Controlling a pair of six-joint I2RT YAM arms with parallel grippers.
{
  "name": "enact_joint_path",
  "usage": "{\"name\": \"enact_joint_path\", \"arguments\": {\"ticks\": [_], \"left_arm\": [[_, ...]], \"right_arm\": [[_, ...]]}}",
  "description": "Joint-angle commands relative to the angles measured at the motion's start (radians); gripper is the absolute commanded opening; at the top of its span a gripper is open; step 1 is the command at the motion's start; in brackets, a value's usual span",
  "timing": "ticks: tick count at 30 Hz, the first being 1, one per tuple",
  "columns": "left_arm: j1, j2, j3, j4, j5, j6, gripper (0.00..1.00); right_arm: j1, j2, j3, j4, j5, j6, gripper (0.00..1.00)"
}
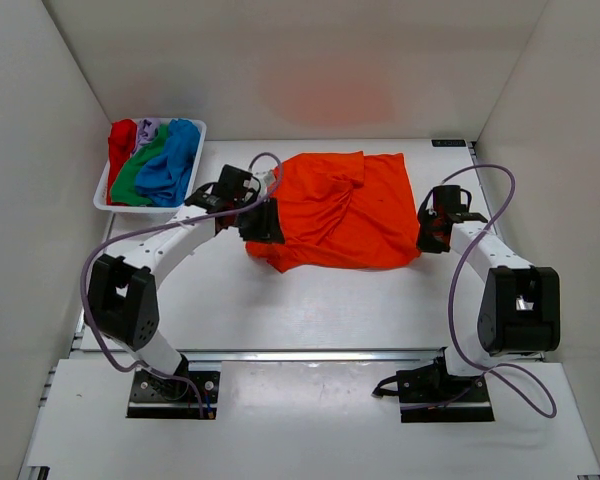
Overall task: Fold and stack the t-shirts
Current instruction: Flatten out the tshirt
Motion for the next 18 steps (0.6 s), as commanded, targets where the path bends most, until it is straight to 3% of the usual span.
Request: {"name": "enact_joint_path", "arguments": {"ticks": [1, 6, 18], "left_arm": [[0.034, -0.035, -0.098, -0.032, 0.045, 0.006, 0.55], [0.102, -0.097, -0.256, 0.059, -0.058, -0.047, 0.56], [0.061, -0.185, -0.514, 0.436, -0.210, -0.379, 0.58]], "right_arm": [[0.000, -0.033, -0.004, 0.026, -0.004, 0.003, 0.00], [-0.002, -0.016, -0.011, 0.034, -0.018, 0.001, 0.00], [0.001, -0.013, -0.014, 0.041, -0.032, 0.006, 0.00]]}}
